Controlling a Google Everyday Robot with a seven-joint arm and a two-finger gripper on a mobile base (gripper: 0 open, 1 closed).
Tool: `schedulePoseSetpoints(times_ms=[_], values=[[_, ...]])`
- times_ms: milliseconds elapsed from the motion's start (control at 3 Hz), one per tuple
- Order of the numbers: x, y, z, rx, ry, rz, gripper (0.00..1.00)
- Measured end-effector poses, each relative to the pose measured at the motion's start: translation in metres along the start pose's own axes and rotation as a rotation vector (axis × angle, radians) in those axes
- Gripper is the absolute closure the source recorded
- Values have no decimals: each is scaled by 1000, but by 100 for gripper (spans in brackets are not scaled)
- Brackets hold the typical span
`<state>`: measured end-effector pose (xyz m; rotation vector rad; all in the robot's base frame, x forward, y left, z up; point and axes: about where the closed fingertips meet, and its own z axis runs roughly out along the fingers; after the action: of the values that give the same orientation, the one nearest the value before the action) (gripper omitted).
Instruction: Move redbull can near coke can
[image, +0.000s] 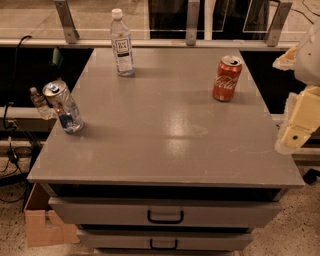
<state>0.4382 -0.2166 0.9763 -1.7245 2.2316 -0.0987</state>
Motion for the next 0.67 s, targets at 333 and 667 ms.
schedulePoseSetpoints(times_ms=[333, 667], values=[[-1, 0, 0, 3, -3, -2, 0], [-33, 1, 15, -30, -90, -43, 0]])
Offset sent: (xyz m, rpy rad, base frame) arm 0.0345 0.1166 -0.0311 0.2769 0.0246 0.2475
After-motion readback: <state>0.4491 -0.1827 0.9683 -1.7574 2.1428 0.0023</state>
